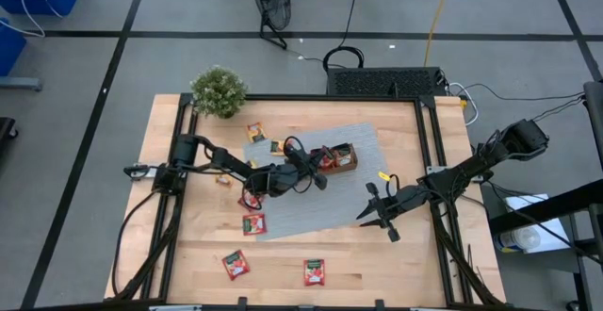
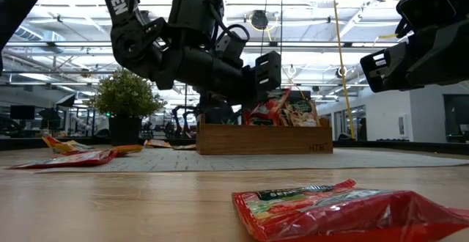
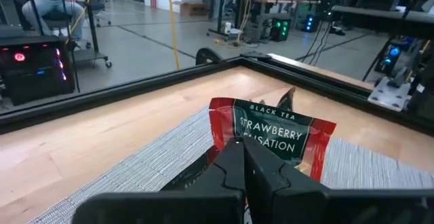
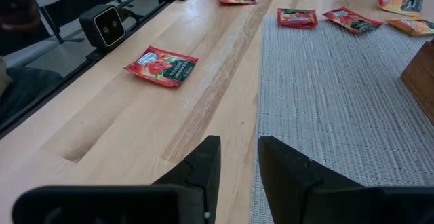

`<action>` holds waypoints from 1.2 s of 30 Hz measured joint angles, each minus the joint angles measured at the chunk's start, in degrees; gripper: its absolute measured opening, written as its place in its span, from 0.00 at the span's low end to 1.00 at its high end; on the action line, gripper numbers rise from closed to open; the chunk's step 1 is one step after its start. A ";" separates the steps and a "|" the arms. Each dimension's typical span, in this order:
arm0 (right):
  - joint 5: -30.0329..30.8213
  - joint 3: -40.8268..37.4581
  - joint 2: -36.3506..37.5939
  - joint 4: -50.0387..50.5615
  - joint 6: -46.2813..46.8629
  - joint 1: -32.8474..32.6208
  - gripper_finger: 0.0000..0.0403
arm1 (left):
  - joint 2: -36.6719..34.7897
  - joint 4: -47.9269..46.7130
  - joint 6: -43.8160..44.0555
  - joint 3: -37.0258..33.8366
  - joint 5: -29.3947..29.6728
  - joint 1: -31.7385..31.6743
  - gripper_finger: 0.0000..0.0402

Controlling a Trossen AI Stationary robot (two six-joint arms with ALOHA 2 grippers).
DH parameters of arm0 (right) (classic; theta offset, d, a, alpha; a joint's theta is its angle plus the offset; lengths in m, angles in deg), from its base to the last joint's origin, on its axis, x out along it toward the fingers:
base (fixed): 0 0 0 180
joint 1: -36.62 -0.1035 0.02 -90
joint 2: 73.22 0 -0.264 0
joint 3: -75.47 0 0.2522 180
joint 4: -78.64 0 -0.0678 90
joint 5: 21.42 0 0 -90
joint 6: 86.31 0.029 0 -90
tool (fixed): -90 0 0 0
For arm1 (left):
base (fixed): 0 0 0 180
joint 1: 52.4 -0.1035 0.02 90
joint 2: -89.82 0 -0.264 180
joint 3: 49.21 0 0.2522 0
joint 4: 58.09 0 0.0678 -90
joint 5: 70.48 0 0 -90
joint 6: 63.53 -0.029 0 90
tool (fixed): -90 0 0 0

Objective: Pick & Place Tea
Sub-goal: Put the red tea bag into the middle section of the wooden organizer

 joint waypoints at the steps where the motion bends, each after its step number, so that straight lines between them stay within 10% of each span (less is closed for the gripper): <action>1: 0.00 0.00 0.01 0.00 -0.11 0.00 0.23 | 0.00 -0.01 0.00 0.00 0.15 -0.09 0.00; 19: 0.00 0.00 0.00 0.00 -0.76 0.00 0.23 | 0.00 -5.93 1.74 -0.02 -3.21 -1.32 0.04; 31: -0.02 0.00 0.00 0.04 -0.76 0.00 0.23 | -2.86 -2.80 -10.61 0.64 -3.68 0.61 0.30; 36: -0.24 0.00 0.00 0.63 -0.45 0.00 0.23 | -10.81 -33.94 -12.22 10.25 -15.58 -0.31 0.33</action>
